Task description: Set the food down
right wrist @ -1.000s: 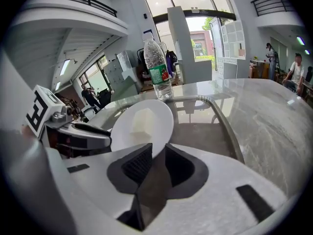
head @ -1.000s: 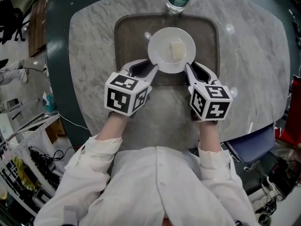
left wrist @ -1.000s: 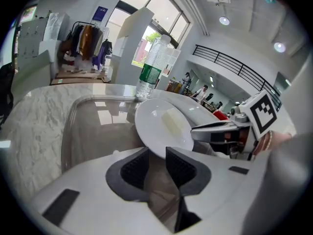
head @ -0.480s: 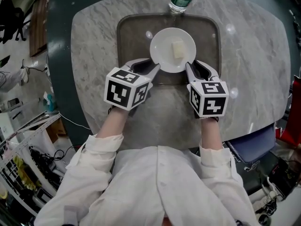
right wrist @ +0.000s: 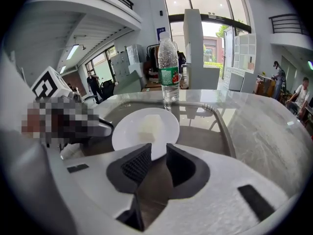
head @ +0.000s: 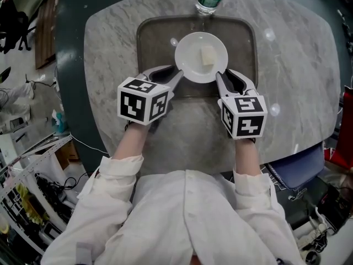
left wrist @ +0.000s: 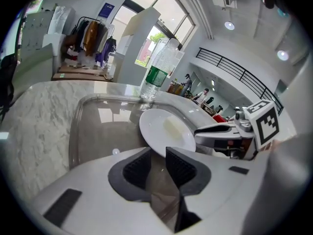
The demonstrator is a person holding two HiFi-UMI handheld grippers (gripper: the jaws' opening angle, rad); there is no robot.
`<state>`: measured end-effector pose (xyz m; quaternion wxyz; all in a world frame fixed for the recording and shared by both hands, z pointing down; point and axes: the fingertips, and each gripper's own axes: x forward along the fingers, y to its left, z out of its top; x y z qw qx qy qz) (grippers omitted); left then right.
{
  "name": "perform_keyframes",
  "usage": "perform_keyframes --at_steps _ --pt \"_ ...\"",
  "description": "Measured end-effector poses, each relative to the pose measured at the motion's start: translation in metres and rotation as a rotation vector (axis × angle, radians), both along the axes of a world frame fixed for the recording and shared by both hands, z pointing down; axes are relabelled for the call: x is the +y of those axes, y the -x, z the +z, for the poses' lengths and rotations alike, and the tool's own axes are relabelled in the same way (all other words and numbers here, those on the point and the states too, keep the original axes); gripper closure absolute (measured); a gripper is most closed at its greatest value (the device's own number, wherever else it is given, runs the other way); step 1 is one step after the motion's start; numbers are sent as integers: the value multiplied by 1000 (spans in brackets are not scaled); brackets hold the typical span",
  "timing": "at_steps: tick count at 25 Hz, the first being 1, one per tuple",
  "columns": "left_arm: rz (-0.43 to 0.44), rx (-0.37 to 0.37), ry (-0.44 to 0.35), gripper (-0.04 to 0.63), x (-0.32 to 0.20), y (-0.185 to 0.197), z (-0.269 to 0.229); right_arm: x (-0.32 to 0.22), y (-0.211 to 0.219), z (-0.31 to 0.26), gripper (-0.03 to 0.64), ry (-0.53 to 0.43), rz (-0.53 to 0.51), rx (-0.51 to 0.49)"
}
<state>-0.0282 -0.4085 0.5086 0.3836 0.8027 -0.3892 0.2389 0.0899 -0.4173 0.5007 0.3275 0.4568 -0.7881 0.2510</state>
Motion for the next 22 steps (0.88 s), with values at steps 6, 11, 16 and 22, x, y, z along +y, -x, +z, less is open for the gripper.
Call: perform_keyframes --at_steps 6,11,16,22 --pt "-10 -23 -54 497 11 9 -14 9 -5 -20 557 -63 11 -20" --pt "-9 13 -117 505 36 8 -37 36 -13 -48 557 -128 22 -45" --pt "-30 37 -218 520 73 6 -68 80 -24 -69 558 -179 38 -88" --pt "-42 93 -344 526 113 -6 -119 126 -28 -104 559 -249 15 -126"
